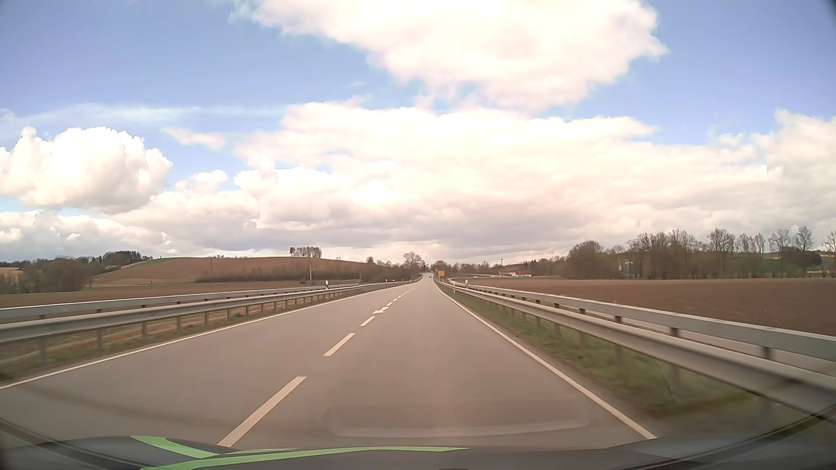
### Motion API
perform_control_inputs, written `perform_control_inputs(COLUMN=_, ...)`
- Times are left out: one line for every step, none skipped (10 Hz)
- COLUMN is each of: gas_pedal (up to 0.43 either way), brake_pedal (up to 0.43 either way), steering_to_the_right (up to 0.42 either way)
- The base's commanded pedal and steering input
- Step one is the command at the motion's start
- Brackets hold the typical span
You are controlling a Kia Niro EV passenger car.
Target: Follow the waypoints while adhering to traffic rules and regulations
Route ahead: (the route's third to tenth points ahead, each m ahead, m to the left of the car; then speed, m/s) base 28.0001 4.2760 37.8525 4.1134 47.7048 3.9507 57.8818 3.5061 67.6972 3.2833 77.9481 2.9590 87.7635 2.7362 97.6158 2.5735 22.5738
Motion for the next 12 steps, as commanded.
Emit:
perform_control_inputs(gas_pedal=0.189, brake_pedal=0.0, steering_to_the_right=0.001)
perform_control_inputs(gas_pedal=0.189, brake_pedal=0.0, steering_to_the_right=0.001)
perform_control_inputs(gas_pedal=0.189, brake_pedal=0.0, steering_to_the_right=0.001)
perform_control_inputs(gas_pedal=0.177, brake_pedal=0.0, steering_to_the_right=0.001)
perform_control_inputs(gas_pedal=0.177, brake_pedal=0.0, steering_to_the_right=0.001)
perform_control_inputs(gas_pedal=0.177, brake_pedal=0.0, steering_to_the_right=0.002)
perform_control_inputs(gas_pedal=0.177, brake_pedal=0.0, steering_to_the_right=0.002)
perform_control_inputs(gas_pedal=0.177, brake_pedal=0.0, steering_to_the_right=0.002)
perform_control_inputs(gas_pedal=0.177, brake_pedal=0.0, steering_to_the_right=0.002)
perform_control_inputs(gas_pedal=0.177, brake_pedal=0.0, steering_to_the_right=0.002)
perform_control_inputs(gas_pedal=0.177, brake_pedal=0.0, steering_to_the_right=0.002)
perform_control_inputs(gas_pedal=0.177, brake_pedal=0.0, steering_to_the_right=0.002)
